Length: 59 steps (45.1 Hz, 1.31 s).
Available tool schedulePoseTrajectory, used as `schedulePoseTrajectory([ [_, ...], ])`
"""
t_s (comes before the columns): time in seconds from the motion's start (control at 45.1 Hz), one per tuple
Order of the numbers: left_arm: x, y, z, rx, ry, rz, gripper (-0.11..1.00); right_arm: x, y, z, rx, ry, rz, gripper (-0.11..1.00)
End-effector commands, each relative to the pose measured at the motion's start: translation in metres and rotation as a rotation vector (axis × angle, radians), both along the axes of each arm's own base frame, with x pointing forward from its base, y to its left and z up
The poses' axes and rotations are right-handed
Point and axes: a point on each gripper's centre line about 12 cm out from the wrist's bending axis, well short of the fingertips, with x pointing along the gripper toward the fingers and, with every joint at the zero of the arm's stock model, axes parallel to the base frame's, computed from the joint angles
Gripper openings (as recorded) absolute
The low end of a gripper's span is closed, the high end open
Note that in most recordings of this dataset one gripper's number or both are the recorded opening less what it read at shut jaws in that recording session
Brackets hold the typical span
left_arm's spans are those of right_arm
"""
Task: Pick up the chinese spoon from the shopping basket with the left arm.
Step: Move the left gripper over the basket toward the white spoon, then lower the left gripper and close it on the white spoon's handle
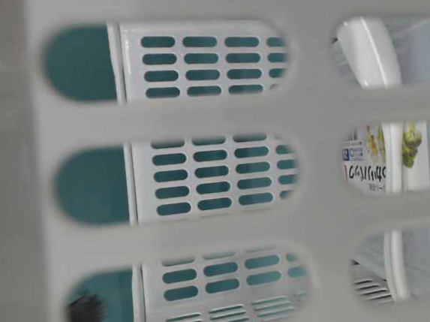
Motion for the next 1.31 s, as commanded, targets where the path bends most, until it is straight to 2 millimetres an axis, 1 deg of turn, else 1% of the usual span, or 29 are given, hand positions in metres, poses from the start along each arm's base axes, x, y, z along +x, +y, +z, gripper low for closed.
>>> schedulePoseTrajectory([
  [0.0,0.018,-0.003,0.007,0.009,0.044,-0.002,0.01,0.001,0.002,0.01,0.004,-0.026,0.01,0.7],
  [0.044,0.024,-0.004,0.005,0.012,0.073,0.0,0.03,0.002,0.002,0.009,0.004,-0.024,0.01,0.69],
  [0.089,0.032,-0.006,0.0,0.019,0.107,-0.003,0.1,0.001,0.002,0.01,0.003,-0.026,0.012,0.69],
  [0.2,0.048,-0.013,-0.013,0.026,0.173,-0.012,0.41,0.002,0.002,0.009,0.0,-0.025,0.012,0.69],
  [0.311,0.066,-0.02,-0.03,0.031,0.245,-0.015,0.75,0.001,0.002,0.01,-0.002,-0.026,0.01,0.69],
  [0.355,0.074,-0.022,-0.038,0.034,0.275,-0.014,0.84,0.001,0.002,0.01,-0.002,-0.026,0.012,0.69],
  [0.399,0.08,-0.024,-0.046,0.033,0.3,-0.012,0.9,0.002,0.002,0.009,0.0,-0.025,0.01,0.69],
  [0.444,0.084,-0.025,-0.053,0.036,0.321,-0.012,0.9,0.001,0.002,0.009,-0.002,-0.025,0.01,0.69],
  [0.577,0.097,-0.031,-0.081,0.046,0.386,-0.017,0.88,0.001,0.002,0.008,-0.002,-0.02,0.01,0.69],
  [0.71,0.102,-0.033,-0.106,0.057,0.444,-0.019,0.87,0.001,0.002,0.008,-0.002,-0.02,0.012,0.69],
  [0.799,0.103,-0.033,-0.117,0.059,0.47,-0.018,0.87,0.001,0.002,0.007,-0.002,-0.019,0.01,0.68],
  [0.998,0.105,-0.032,-0.127,0.064,0.492,-0.016,0.87,0.001,0.002,0.006,-0.002,-0.014,0.011,0.68],
  [1.109,0.105,-0.031,-0.13,0.062,0.5,-0.011,0.85,0.001,0.002,0.006,-0.001,-0.014,0.012,0.68],
  [1.176,0.105,-0.031,-0.13,0.062,0.5,-0.011,0.79,0.001,0.002,0.004,-0.003,-0.011,0.012,0.68],
  [1.22,0.105,-0.031,-0.13,0.062,0.502,-0.011,0.72,0.001,0.002,0.004,-0.001,-0.011,0.01,0.68],
  [1.265,0.105,-0.031,-0.13,0.062,0.5,-0.011,0.62,0.001,0.002,0.004,-0.001,-0.009,0.01,0.68],
  [1.287,0.105,-0.031,-0.13,0.062,0.499,-0.012,0.55,0.001,0.002,0.003,-0.003,-0.008,0.011,0.68],
])
